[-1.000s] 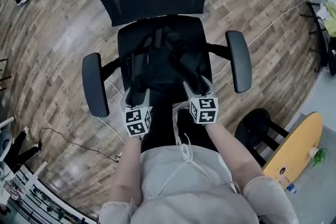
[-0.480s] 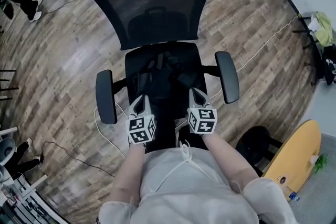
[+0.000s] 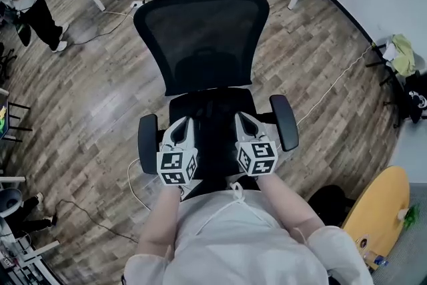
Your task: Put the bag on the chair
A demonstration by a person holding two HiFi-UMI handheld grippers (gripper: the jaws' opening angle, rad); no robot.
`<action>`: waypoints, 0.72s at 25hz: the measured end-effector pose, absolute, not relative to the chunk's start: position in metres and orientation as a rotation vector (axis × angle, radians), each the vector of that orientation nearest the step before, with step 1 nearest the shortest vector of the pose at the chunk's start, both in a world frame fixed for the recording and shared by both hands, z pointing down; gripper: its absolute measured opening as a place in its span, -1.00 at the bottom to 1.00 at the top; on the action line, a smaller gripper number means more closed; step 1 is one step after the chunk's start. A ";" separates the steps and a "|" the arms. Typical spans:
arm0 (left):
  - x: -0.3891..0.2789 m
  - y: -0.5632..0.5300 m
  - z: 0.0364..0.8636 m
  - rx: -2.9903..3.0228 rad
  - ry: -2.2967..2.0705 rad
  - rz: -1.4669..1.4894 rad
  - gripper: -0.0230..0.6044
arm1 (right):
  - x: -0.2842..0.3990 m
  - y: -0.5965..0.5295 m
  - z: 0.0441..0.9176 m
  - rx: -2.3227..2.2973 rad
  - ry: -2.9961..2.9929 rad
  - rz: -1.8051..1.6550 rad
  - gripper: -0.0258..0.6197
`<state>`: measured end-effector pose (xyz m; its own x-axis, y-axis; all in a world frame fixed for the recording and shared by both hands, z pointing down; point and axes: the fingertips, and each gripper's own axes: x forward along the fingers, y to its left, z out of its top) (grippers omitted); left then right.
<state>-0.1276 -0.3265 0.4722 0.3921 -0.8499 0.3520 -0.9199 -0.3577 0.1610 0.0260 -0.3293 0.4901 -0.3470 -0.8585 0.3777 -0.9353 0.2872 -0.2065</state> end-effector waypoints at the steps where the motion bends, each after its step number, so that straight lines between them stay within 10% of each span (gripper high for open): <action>1: -0.129 -0.331 0.457 2.354 -1.544 0.270 -0.91 | 0.023 -0.335 0.475 1.681 -2.383 0.551 -0.92; 18: -0.131 -0.350 0.265 2.648 -1.663 -0.038 -0.91 | 0.010 -0.368 0.309 1.718 -2.554 0.204 -0.92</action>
<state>-0.1313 -0.3500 0.2651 0.4344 -0.9006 -0.0129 -0.9003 -0.4346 0.0250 0.0102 -0.3678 0.3092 -0.3786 -0.9176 0.1208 -0.9252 0.3715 -0.0778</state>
